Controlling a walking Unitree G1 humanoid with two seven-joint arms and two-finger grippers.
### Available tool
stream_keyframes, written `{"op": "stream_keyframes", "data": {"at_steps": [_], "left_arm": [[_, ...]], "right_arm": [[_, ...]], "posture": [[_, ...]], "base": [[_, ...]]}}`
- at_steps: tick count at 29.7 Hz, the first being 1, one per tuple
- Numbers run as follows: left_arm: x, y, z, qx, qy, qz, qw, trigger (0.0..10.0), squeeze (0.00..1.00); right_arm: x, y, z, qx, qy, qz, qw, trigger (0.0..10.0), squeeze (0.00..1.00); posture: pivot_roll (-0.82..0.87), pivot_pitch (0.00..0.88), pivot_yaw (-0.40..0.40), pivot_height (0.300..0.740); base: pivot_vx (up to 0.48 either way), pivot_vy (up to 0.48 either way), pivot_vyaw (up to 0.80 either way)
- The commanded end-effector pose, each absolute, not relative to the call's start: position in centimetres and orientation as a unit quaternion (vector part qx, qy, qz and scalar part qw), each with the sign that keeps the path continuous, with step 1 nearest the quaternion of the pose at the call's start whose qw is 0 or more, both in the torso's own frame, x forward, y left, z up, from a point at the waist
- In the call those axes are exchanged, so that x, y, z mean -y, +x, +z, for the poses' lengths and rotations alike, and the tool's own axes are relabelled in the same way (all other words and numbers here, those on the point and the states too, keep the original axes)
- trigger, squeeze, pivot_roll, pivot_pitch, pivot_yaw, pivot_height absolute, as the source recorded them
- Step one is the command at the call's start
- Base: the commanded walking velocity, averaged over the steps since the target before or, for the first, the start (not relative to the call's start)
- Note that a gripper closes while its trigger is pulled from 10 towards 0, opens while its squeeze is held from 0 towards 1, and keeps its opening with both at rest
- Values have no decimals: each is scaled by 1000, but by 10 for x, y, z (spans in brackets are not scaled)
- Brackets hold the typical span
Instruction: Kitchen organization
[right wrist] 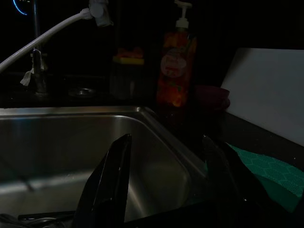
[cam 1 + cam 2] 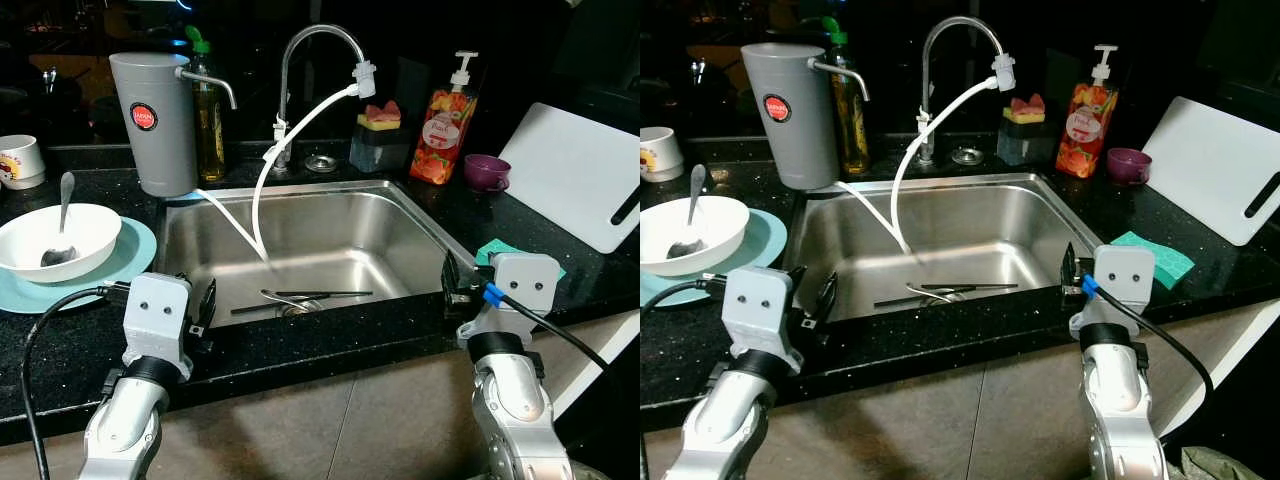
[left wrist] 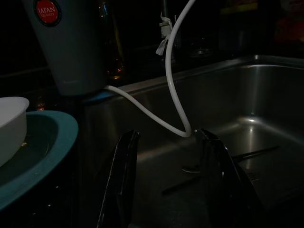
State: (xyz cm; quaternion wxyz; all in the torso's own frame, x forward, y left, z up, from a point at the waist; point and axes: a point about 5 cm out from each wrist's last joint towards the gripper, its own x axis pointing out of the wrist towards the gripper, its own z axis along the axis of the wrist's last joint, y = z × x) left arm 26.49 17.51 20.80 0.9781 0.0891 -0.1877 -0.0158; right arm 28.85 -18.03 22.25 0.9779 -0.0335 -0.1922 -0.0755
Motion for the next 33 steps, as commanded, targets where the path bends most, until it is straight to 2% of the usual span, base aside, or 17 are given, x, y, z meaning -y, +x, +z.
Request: {"op": "stream_keyframes", "data": {"at_steps": [1,33], "left_arm": [[-175,263,206,185,89,-18,979,10000,0],[-172,264,207,189,88,-22,978,10000,0]], "right_arm": [[180,287,224,195,-31,-76,977,10000,0],[180,288,224,195,-32,-75,977,10000,0]], "posture": [[116,121,-78,740],[112,119,-77,740]], "base": [[0,0,0],[0,0,0]]}}
